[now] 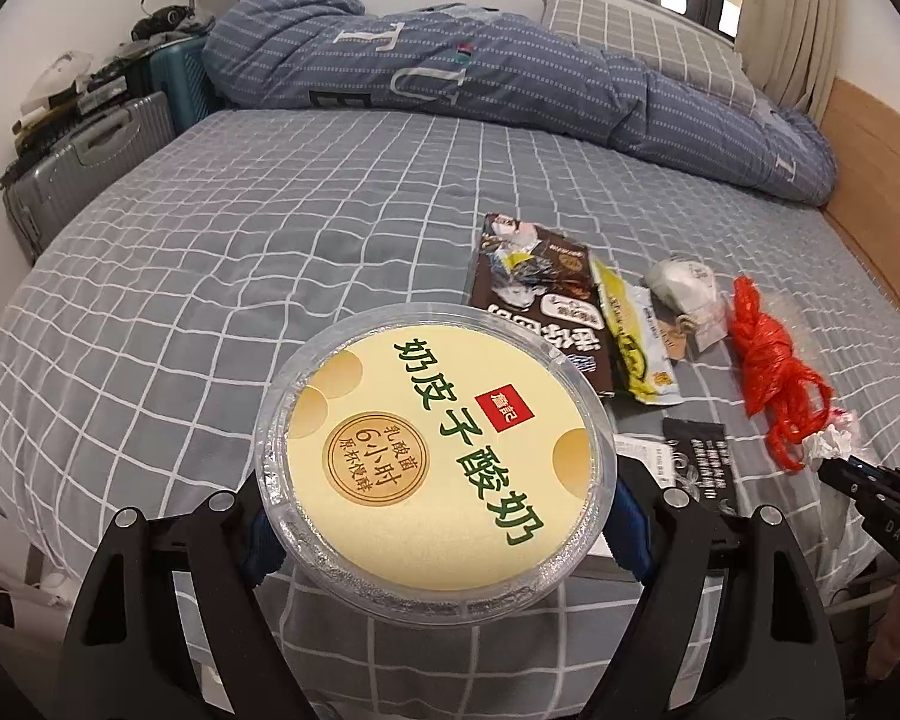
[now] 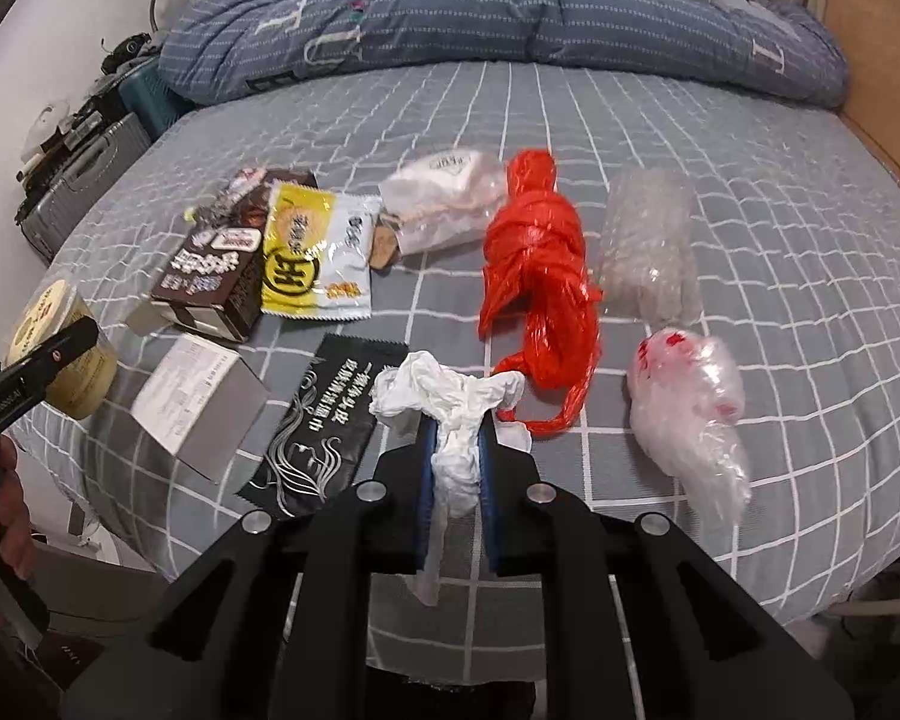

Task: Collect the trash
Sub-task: 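Carry the yogurt cup and tissue in both tools over the black trash bin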

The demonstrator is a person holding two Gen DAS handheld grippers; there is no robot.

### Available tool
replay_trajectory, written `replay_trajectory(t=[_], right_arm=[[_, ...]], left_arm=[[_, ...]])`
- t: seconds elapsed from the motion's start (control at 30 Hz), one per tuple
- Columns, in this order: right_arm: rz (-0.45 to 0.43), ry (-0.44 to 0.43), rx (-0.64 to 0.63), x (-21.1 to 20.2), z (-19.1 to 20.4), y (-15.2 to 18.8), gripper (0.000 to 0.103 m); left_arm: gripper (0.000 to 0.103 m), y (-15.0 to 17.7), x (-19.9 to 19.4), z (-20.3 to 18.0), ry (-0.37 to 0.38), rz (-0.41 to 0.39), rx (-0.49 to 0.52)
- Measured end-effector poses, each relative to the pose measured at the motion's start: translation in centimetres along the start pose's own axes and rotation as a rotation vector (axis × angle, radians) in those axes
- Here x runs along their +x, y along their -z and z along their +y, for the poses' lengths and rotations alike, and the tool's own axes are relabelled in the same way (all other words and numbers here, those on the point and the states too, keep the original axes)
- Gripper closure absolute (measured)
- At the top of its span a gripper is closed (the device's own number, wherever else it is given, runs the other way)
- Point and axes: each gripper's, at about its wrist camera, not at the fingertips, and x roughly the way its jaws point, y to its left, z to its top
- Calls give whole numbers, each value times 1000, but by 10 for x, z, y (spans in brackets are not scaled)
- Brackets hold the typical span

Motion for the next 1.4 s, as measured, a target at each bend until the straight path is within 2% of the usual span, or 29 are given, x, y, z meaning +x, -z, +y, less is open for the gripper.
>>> replay_trajectory(t=[0.23, 0.53, 1.0, 1.4], right_arm=[[-64, 7, -10, -28, 2, -2, 91], [-125, 16, -28, -63, 9, 9, 91], [-178, 5, -38, -121, 28, 29, 91], [-179, -3, -32, -168, 44, 65, 91]], left_arm=[[23, 0, -21, -5, 41, -14, -23], [23, 12, -52, -23, 52, -47, 9], [23, 34, -108, -37, 60, -71, 19], [23, 67, -149, -42, 88, -37, -4]])
